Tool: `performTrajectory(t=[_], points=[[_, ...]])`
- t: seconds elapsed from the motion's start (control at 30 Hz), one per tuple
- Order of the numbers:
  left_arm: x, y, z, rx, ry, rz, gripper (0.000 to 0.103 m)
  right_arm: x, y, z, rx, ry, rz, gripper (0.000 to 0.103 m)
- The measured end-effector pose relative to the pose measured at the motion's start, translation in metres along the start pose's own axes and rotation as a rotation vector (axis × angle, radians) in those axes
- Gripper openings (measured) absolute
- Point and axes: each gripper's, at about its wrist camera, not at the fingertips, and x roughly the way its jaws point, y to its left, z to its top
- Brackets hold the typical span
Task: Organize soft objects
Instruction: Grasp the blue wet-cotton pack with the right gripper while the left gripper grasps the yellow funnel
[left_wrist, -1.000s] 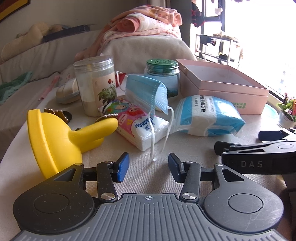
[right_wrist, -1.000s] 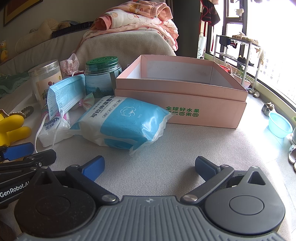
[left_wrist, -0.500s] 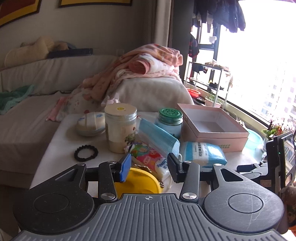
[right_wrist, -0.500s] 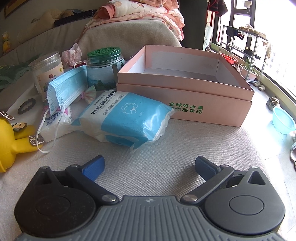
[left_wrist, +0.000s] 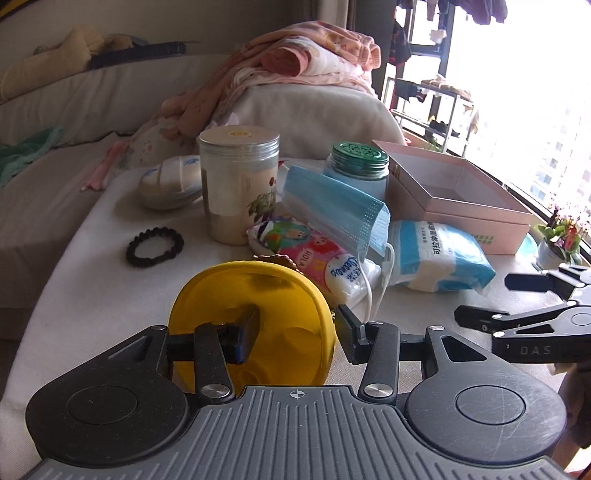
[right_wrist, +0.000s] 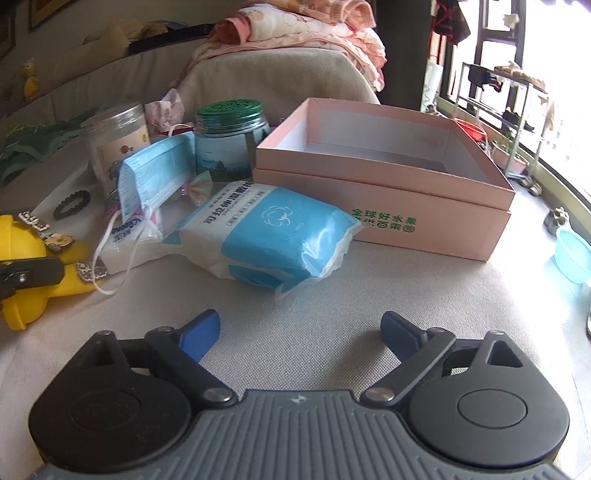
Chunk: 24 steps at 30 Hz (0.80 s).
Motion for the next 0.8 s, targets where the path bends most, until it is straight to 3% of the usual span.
performTrajectory(t=[0.1, 0.17, 0.33, 0.43, 0.5, 0.6, 0.67, 0.8], points=[[-0.002, 0.005, -0.001, 0.011, -0.001, -0.019, 0.042, -0.013, 0.007, 0.008, -0.135, -0.098, 0.012, 0.088], [-0.007, 0.010, -0.001, -0.004, -0.009, -0.057, 0.029, -0.013, 0.007, 0.021, -0.200, -0.129, 0.057, 0.088], [-0.022, 0.013, 0.001, 0.015, -0.034, -0.109, 0.014, 0.010, -0.002, 0.046, -0.187, -0.123, 0.113, 0.088], [-0.028, 0.013, 0.001, 0.040, -0.035, -0.114, 0.013, 0.030, -0.007, 0.049, -0.134, -0.014, 0.206, 0.088], [-0.028, 0.014, 0.001, 0.031, -0.021, -0.121, 0.013, 0.025, -0.004, 0.043, -0.120, 0.013, 0.252, 0.089], [-0.018, 0.014, 0.000, 0.015, 0.026, -0.152, 0.014, 0.001, 0.006, 0.036, -0.141, 0.033, 0.469, 0.088], [-0.009, 0.012, -0.002, 0.005, 0.056, -0.165, 0.016, -0.014, 0.019, 0.034, -0.210, -0.007, 0.450, 0.088], [0.001, 0.012, -0.002, -0.026, 0.069, -0.150, 0.020, -0.006, 0.034, 0.040, -0.272, -0.049, 0.299, 0.088]])
